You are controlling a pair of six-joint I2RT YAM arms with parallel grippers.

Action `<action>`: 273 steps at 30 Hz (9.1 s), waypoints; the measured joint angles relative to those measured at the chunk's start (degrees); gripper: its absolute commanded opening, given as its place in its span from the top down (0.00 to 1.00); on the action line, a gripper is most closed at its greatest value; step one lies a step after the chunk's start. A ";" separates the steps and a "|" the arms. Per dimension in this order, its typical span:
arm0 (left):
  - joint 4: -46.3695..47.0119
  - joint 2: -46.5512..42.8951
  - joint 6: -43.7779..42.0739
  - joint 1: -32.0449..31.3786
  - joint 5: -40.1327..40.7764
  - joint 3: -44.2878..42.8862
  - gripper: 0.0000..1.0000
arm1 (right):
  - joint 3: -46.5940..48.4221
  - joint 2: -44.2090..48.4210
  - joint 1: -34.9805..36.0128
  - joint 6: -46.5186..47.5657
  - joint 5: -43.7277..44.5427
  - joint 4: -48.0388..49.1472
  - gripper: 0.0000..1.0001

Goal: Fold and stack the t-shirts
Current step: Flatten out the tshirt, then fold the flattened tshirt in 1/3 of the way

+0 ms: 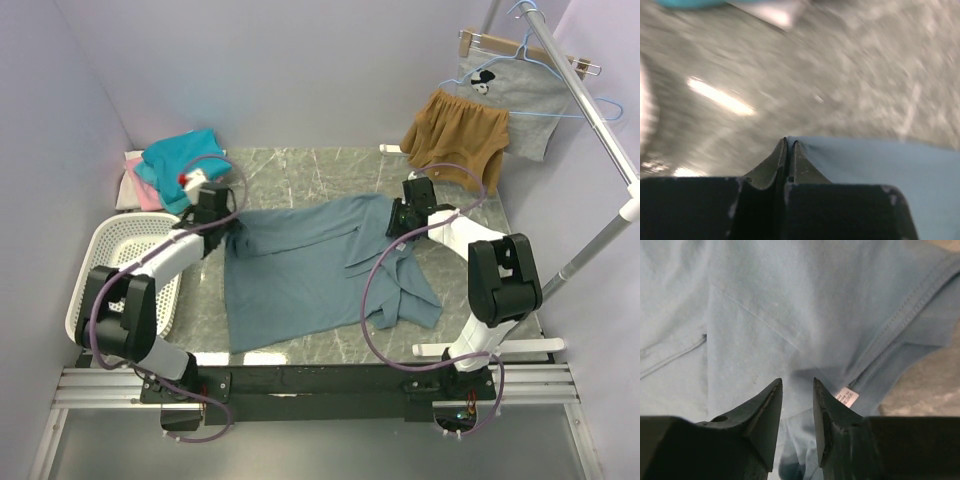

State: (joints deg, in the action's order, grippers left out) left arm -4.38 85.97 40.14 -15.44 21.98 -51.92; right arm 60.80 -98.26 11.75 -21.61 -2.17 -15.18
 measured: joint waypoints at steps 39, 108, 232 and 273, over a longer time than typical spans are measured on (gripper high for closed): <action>3.56 -1.64 8.83 3.34 -5.40 14.16 0.03 | -3.76 5.88 -0.11 0.28 -16.46 -0.98 0.47; -4.26 -4.09 3.30 3.30 -4.07 3.28 0.99 | -3.82 5.99 -0.11 1.97 -12.48 -2.49 0.49; -36.33 -42.49 -13.27 10.10 -17.38 -33.46 0.99 | 28.59 52.02 -3.54 7.21 -3.96 -21.73 1.00; -7.37 13.94 -6.08 8.81 -5.49 -11.13 0.99 | 18.56 -5.35 -12.55 0.85 -6.58 -4.63 0.51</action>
State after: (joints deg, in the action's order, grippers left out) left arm -11.75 99.92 34.06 -6.63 16.49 -63.05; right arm 79.35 -103.61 -0.80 -20.75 -8.75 -19.81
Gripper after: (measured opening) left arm 0.012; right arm 0.301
